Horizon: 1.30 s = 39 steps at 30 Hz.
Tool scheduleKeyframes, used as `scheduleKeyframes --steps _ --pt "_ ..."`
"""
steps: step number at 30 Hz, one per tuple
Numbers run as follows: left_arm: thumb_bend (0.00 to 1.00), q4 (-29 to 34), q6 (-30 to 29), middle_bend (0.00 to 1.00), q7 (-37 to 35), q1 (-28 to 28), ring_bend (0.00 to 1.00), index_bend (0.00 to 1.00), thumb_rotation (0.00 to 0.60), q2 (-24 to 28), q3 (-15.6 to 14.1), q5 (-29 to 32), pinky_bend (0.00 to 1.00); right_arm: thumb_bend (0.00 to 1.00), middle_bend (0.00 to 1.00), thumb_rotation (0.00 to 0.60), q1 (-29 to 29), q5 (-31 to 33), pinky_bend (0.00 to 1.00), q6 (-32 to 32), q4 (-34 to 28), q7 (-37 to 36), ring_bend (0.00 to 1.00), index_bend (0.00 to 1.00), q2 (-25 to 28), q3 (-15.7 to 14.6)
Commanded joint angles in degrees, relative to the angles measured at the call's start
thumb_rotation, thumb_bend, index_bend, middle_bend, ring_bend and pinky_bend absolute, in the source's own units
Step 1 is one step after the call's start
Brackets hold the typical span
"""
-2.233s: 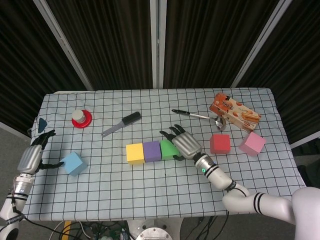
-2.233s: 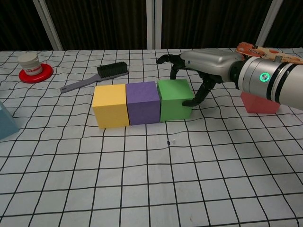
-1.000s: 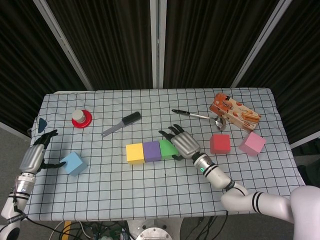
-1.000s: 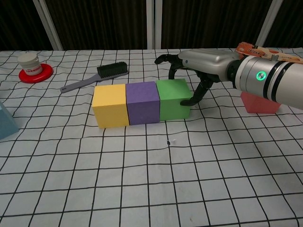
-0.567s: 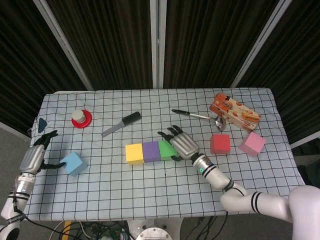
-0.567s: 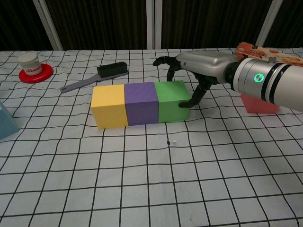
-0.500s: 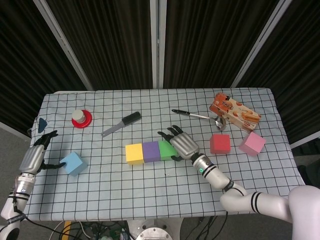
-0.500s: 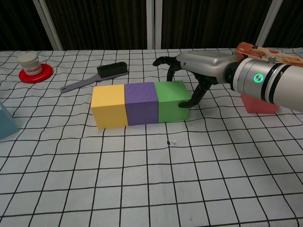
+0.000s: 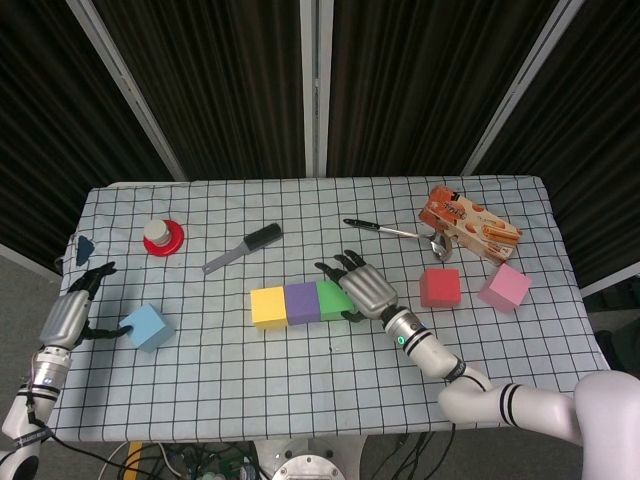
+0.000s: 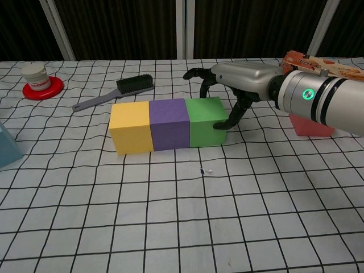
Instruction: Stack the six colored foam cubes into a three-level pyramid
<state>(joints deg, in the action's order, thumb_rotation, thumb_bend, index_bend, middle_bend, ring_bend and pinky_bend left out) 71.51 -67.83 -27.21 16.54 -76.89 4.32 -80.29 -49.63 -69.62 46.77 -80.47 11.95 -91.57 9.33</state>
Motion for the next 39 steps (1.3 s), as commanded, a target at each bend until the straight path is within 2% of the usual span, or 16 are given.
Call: scheduleKeyframes --steps 1,4,7,16,23,27,31,39 --pt "0.02 0.0 0.0 0.12 0.0 0.0 0.06 0.06 0.600 0.0 0.0 0.0 0.12 0.11 0.21 0.600 -0.1 -0.1 0.00 -0.3 -0.2 -0.4 0.00 0.00 0.2 0.0" --pt "0.02 0.0 0.0 0.12 -0.1 0.0 0.06 0.06 0.600 0.0 0.0 0.0 0.12 0.09 0.13 0.600 -0.2 -0.3 0.00 -0.7 -0.2 -0.8 0.00 0.00 0.5 0.0" --pt "0.02 -0.1 0.0 0.12 -0.1 0.0 0.06 0.06 0.600 0.1 0.0 0.0 0.12 0.07 0.09 0.600 -0.3 -0.4 0.00 -0.9 -0.3 -1.2 0.00 0.00 0.6 -0.1" --pt "0.02 0.5 -0.4 0.12 0.1 -0.1 0.06 0.06 0.600 0.4 0.1 -0.2 0.12 0.06 0.07 0.600 0.0 -0.8 0.00 -0.1 -2.6 -2.7 0.00 0.00 2.8 0.9" --pt "0.02 3.2 -2.4 0.12 -0.4 -0.3 0.06 0.06 0.600 1.9 0.4 -1.4 0.12 0.06 0.09 0.600 1.3 0.8 0.00 2.0 -8.3 -3.9 0.00 0.00 12.2 4.2" --pt "0.02 4.9 -3.1 0.12 0.1 -0.4 0.06 0.06 0.600 2.4 0.1 -2.1 0.12 0.06 0.10 0.600 3.2 2.7 0.00 3.3 -11.0 -4.2 0.00 0.00 17.7 4.8" --pt "0.02 6.6 -3.1 0.12 0.5 -0.4 0.06 0.06 0.600 3.0 -0.1 -2.4 0.12 0.06 0.11 0.600 5.7 4.7 0.00 4.5 -12.4 -4.8 0.00 0.00 21.5 4.2" --pt "0.02 7.5 -1.7 0.12 2.1 0.5 0.06 0.06 0.600 2.2 -0.3 -2.3 0.12 0.06 0.17 0.600 10.9 6.2 0.00 4.6 -15.0 -6.4 0.00 0.00 27.7 0.3"
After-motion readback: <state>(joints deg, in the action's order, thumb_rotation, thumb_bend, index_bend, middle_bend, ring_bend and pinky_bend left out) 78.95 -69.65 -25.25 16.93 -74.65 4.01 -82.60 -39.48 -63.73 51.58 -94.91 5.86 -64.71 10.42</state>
